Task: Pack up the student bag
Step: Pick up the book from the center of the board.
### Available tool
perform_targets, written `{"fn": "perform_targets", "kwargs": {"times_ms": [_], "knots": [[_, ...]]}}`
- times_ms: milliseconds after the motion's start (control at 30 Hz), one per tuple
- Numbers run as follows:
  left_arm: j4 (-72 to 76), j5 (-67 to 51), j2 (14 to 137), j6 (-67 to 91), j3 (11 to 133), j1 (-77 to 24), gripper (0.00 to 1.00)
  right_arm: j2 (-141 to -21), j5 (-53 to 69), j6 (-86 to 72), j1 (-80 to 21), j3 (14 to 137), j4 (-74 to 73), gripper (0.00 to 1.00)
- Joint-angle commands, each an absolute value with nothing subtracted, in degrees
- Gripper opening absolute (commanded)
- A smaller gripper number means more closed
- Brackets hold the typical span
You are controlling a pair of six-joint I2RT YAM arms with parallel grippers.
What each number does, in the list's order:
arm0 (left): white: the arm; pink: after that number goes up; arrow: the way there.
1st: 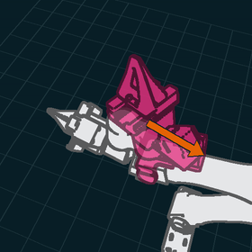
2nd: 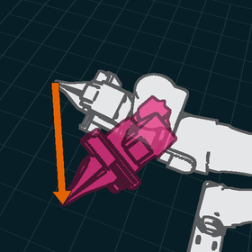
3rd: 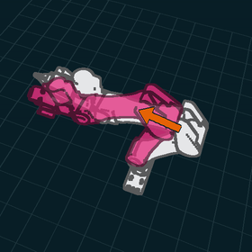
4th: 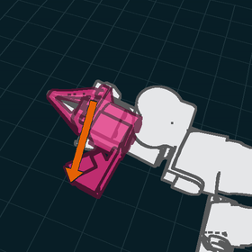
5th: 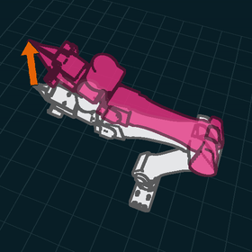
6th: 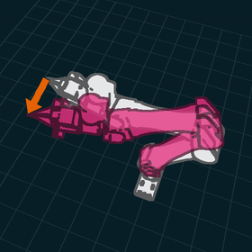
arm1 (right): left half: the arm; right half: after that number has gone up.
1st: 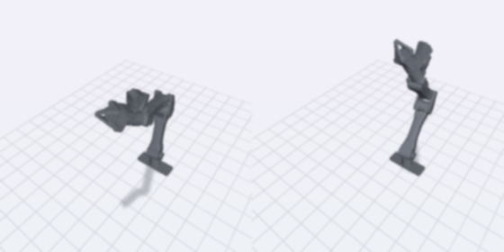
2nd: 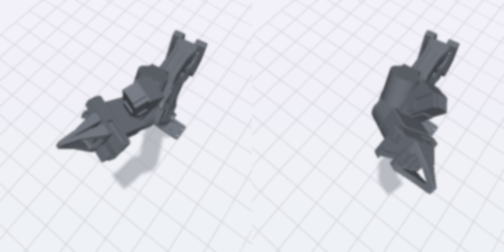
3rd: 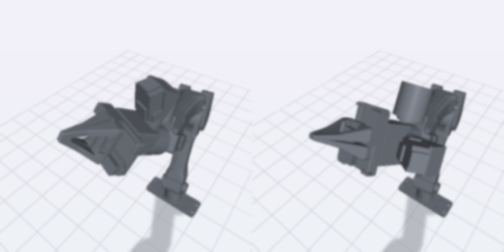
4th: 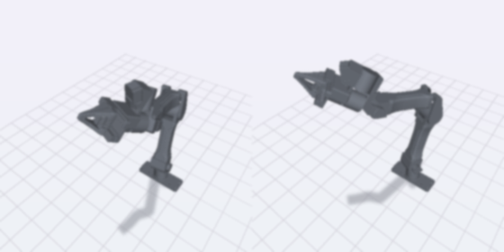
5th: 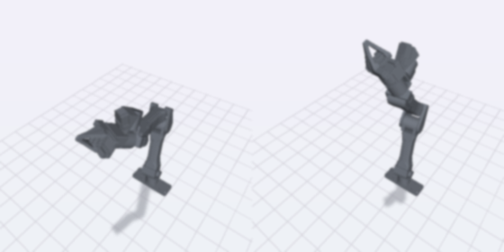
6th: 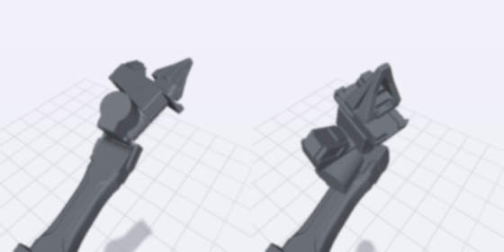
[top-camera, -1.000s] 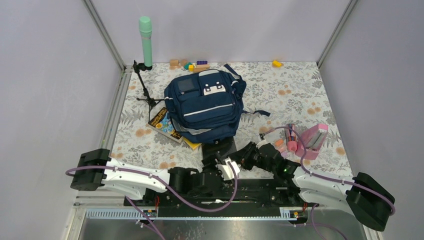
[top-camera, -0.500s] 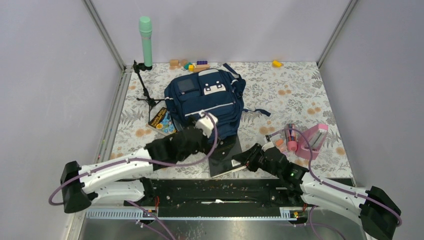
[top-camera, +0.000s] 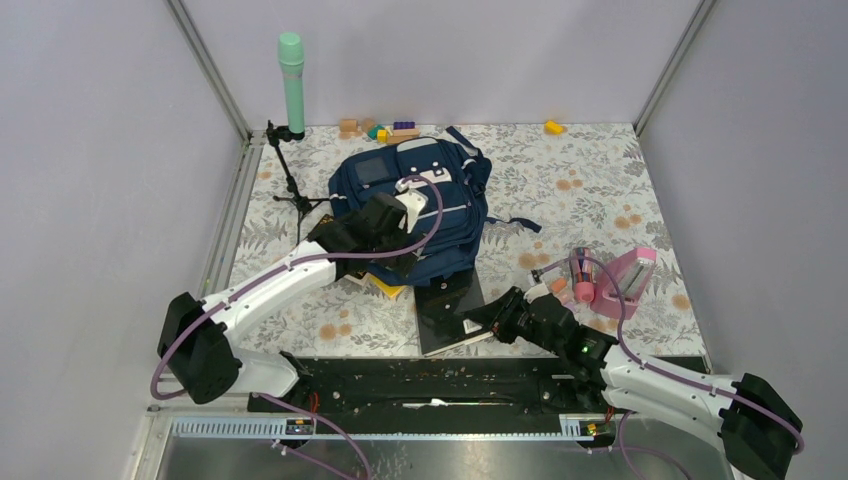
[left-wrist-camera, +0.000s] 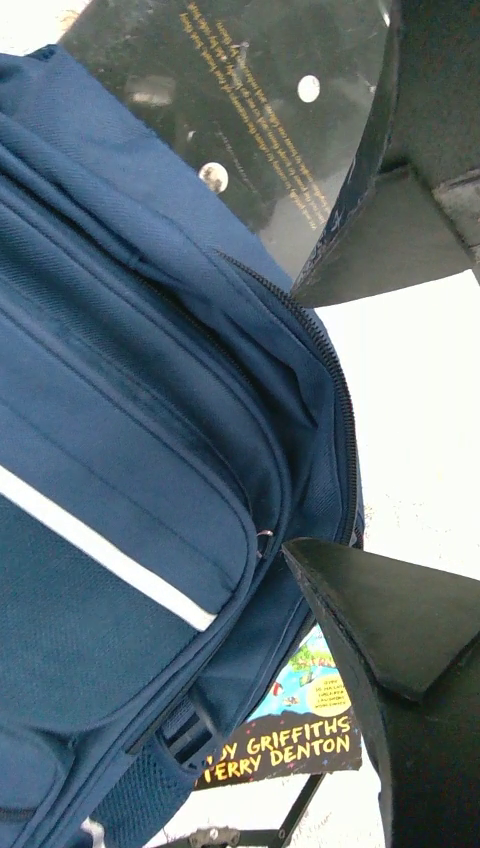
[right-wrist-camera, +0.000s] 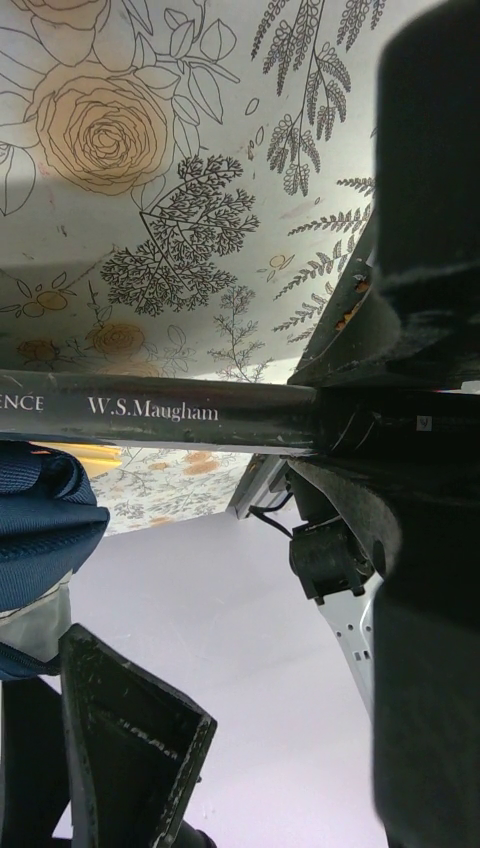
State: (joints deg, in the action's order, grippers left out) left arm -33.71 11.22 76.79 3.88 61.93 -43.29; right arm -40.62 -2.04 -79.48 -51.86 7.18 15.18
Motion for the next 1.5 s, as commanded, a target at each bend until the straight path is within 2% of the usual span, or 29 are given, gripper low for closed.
{"fn": "perform_targets", "kwargs": {"times_ms": [0, 67, 167, 267, 400, 567, 700, 900, 1133, 1300, 1467], "knots": [[-35.38, 5.08, 76.73, 1.15, 63.52, -42.55, 0.89, -38.25, -6.36, -77.72, -51.97, 8.26, 24.12, 0.0], [-35.42, 5.14, 77.58, 0.75, 63.48, -42.46, 0.85, -38.38, -6.28, -77.63, -51.94, 8.39, 24.13, 0.0], [-35.74, 4.17, 78.78, 0.55, 64.04, -42.45, 0.69, -38.72, -5.98, -77.34, -51.94, 8.68, 24.08, 0.0], [-35.77, 4.14, 79.76, 0.44, 64.37, -42.45, 0.6, -38.84, -5.81, -77.38, -51.94, 8.79, 24.08, 0.0], [-35.77, 3.88, 81.06, 0.83, 64.65, -42.39, 0.55, -38.44, -5.97, -77.48, -51.94, 8.59, 23.81, 0.0], [-35.77, 3.16, 81.38, 1.4, 65.73, -42.42, 0.22, -37.18, -6.17, -76.55, -51.94, 8.7, 22.12, 0.0], [-34.67, 5.41, 79.48, 2.15, 67.58, -42.45, 0.01, -33.97, -7.57, -75.27, -51.95, 9.17, 17.46, 0.0], [-30.55, 8.43, 76.48, 3.62, 72.5, -42.43, 0.0, -23.04, -11.82, -70.64, -51.94, 12.65, -0.36, 0.0], [-28.91, 12.81, 79.01, 4.78, 81.76, -42.31, 0.0, -7.72, -19.74, -67.91, -51.94, 19.33, -21.89, 0.0], [-25.89, 15.11, 78.97, 5.25, 82.39, -41.94, 0.0, -4.9, -22.94, -63.94, -51.94, 26.14, -30.05, 0.0], [-22.68, 16.66, 76.09, 5.33, 77.98, -41.56, 0.0, -6.79, -26.25, -57.21, -51.95, 34.74, -35.0, 0.0]]}}
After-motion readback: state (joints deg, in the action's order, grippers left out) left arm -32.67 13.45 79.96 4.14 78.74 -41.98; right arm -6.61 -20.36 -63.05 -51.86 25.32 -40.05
